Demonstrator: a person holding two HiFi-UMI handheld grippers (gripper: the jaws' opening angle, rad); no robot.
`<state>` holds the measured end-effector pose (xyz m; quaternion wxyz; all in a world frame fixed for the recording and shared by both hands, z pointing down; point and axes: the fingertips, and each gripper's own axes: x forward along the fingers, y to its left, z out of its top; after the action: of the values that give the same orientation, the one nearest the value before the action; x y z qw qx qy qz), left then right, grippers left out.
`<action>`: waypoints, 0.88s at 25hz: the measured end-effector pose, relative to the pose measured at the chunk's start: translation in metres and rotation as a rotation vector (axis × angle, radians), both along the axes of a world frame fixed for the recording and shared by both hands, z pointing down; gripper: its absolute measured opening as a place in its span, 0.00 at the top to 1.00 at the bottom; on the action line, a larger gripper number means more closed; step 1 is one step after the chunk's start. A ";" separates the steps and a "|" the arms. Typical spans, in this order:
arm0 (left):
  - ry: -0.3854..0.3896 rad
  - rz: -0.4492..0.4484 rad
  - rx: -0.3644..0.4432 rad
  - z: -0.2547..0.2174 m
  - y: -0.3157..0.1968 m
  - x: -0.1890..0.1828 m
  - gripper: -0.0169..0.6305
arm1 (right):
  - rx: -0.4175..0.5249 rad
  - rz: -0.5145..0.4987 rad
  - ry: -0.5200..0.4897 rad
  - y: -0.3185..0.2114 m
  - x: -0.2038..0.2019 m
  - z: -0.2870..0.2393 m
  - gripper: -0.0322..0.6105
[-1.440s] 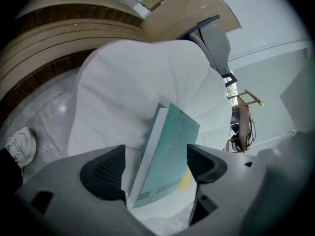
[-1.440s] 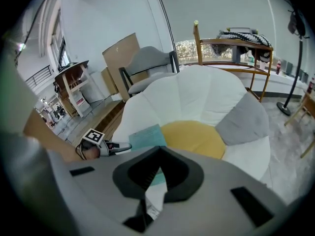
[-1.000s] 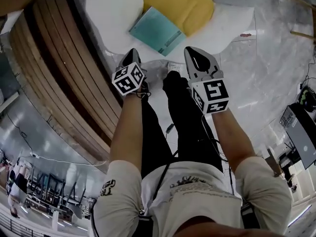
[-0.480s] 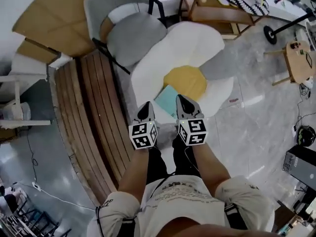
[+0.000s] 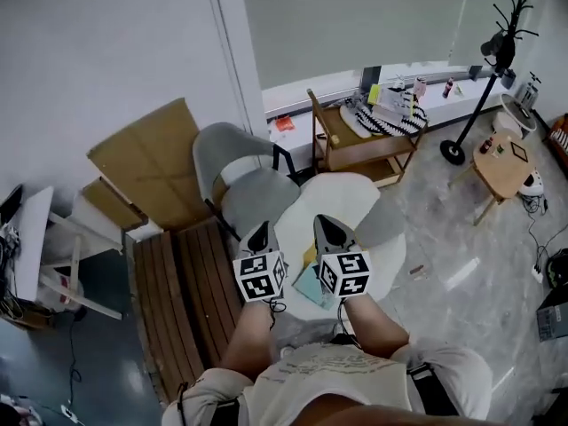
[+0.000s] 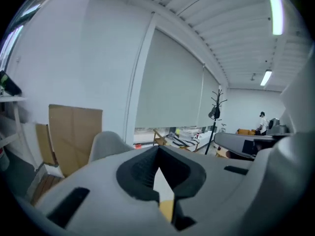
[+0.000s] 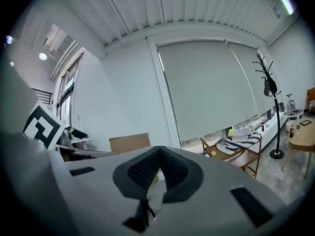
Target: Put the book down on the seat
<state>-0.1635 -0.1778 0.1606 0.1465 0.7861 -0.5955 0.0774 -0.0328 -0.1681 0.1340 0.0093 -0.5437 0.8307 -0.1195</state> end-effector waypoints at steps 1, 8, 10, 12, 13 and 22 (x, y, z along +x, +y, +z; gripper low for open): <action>-0.007 0.020 0.026 -0.018 0.003 0.004 0.94 | 0.030 0.008 0.000 0.002 0.001 -0.017 0.91; -0.054 0.121 0.171 -0.105 0.028 0.013 0.94 | 0.207 0.037 0.024 0.026 -0.003 -0.113 0.91; -0.054 0.107 0.197 -0.115 0.032 0.005 0.94 | 0.212 0.050 0.036 0.032 -0.004 -0.117 0.91; -0.052 0.097 0.201 -0.119 0.032 -0.001 0.94 | 0.198 0.057 0.039 0.032 -0.005 -0.116 0.91; -0.047 0.101 0.194 -0.118 0.031 -0.003 0.94 | 0.190 0.056 0.038 0.032 -0.006 -0.114 0.91; 0.023 0.157 0.140 -0.107 0.038 0.015 0.94 | 0.193 0.044 0.053 0.036 -0.006 -0.113 0.91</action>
<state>-0.1480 -0.1403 0.0537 0.0916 0.8394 -0.5344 0.0377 -0.0384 -0.1320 0.0214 0.0421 -0.5613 0.8262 -0.0243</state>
